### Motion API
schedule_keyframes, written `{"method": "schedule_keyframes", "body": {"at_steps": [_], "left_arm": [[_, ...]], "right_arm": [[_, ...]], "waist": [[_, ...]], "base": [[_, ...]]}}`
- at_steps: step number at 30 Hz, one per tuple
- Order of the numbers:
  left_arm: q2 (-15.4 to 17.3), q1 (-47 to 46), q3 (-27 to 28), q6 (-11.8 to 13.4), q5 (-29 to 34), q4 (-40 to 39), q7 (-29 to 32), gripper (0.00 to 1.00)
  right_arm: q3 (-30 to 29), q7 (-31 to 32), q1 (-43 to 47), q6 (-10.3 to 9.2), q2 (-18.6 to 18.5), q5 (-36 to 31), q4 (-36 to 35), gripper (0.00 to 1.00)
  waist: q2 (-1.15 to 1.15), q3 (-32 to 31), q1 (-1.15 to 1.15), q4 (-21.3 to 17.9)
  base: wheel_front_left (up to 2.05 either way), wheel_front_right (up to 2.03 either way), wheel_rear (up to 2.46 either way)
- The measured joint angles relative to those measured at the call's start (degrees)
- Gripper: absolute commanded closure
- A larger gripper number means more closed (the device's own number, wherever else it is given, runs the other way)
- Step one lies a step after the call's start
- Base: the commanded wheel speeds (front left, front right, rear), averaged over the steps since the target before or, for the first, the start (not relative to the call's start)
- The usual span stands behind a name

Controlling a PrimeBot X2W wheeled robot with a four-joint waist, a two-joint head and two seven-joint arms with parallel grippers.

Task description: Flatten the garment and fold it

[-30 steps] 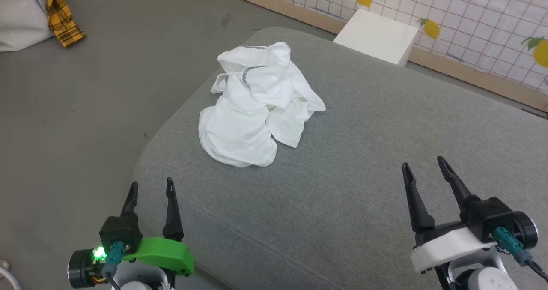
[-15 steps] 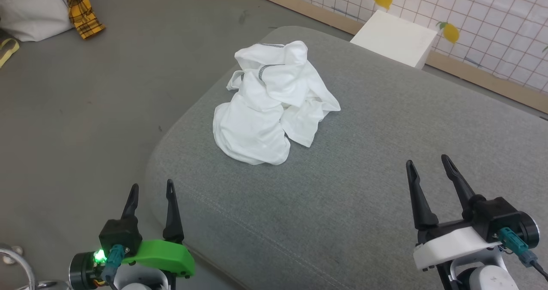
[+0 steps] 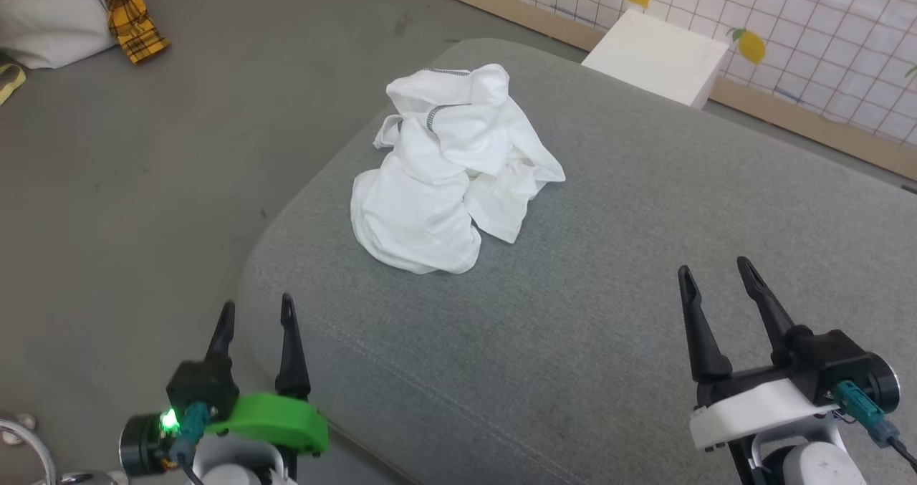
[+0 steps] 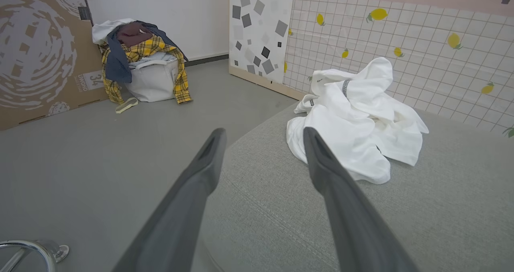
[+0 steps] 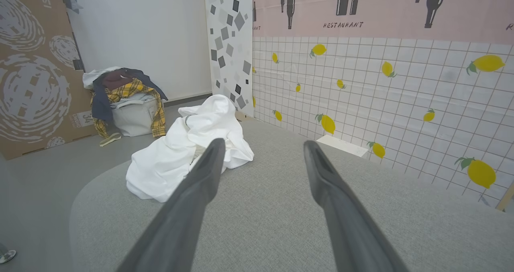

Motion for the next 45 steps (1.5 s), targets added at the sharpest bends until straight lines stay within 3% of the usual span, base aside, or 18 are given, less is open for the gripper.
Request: {"method": "schedule_keyframes", "body": {"at_steps": [7,16,19,25,33,36,41,43,44,45], "left_arm": [[1.58,-13.73,-0.09,-4.44,-3.38,1.68,5.95,0.0],[6.08,-40.59,2.5,-10.46,-10.55,13.41,20.94,0.0],[8.13,-46.68,3.82,-10.62,-12.55,17.72,26.93,0.0],[12.26,-53.0,6.14,-8.73,-14.96,23.21,39.05,0.0],[16.29,-51.49,9.23,-2.44,-18.39,27.08,55.59,0.0],[17.18,-47.85,10.79,0.48,-20.02,26.57,59.36,0.0],[18.31,-43.47,12.94,3.27,-20.9,21.75,61.52,0.0],[18.87,-42.04,13.79,3.68,-21.32,19.68,62.01,0.86],[19.02,-41.5,13.86,3.68,-21.34,18.82,62.0,1.0],[19.02,-40.88,13.91,3.57,-21.39,17.96,61.66,1.0]], "right_arm": [[0.75,1.23,-3.88,0.0,0.04,-1.38,-2.86,0.0],[1.79,3.0,-8.83,0.0,0.05,-4.24,-5.68,0.0],[2.24,3.03,-11.16,0.0,0.07,-4.78,-6.38,0.0],[3.26,2.53,-15.01,0.0,0.08,-6.13,-6.84,0.0],[3.49,0.93,-16.43,0.0,0.07,-5.81,-5.87,0.0],[3.71,0.46,-16.43,0.0,0.05,-5.65,-5.26,0.0],[3.88,-0.1,-16.51,0.0,0.05,-5.48,-4.41,0.0],[3.87,-0.43,-16.57,0.0,0.05,-5.24,-3.94,0.0],[3.82,-0.51,-16.57,0.0,0.02,-5.13,-3.71,0.0],[3.8,-0.53,-16.57,0.0,0.02,-5.12,-3.36,0.0]], "waist": [[0.0,3.32,0.0,-1.44],[0.0,12.27,0.0,-5.75],[0.0,15.62,0.0,-7.73],[0.0,22.33,0.01,-12.13],[0.0,29.61,0.01,-18.51],[0.0,31.47,0.01,-20.75],[0.0,33.51,0.0,-23.74],[0.0,33.72,0.0,-24.64],[0.0,33.61,0.0,-24.83],[0.0,33.33,0.0,-25.0]], "base": [[0.0,0.0,0.0],[0.0,0.0,0.0],[0.0,0.0,0.0],[0.0,0.0,0.0],[0.0,0.0,0.0],[0.0,0.0,0.0],[0.0,0.0,0.0],[0.0,0.0,0.0],[0.0,0.0,0.0],[0.0,0.0,0.0]]}}
